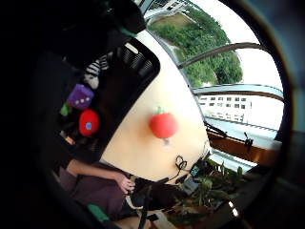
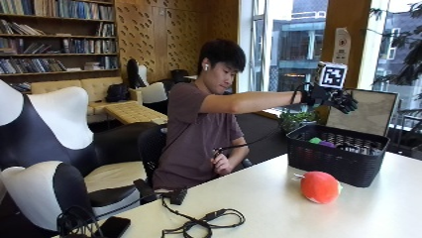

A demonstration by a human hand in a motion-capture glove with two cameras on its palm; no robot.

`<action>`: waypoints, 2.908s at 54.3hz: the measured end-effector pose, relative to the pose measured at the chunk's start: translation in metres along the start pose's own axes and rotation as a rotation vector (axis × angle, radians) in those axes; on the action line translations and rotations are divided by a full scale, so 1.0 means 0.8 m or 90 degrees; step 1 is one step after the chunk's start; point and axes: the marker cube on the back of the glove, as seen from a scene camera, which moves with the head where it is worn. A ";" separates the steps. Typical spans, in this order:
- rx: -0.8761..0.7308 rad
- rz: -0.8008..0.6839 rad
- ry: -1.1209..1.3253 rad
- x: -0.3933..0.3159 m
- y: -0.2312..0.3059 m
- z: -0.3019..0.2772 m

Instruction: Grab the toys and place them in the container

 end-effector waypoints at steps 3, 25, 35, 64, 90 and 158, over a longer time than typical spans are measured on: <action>0.014 0.064 0.029 0.016 0.016 -0.013; 0.008 0.203 0.087 0.219 0.080 -0.007; -0.086 0.232 0.077 0.281 0.070 0.095; 0.070 0.218 -0.028 0.305 0.046 0.272; 0.093 0.237 -0.119 0.284 0.047 0.069; -0.117 0.115 0.021 0.024 -0.068 0.025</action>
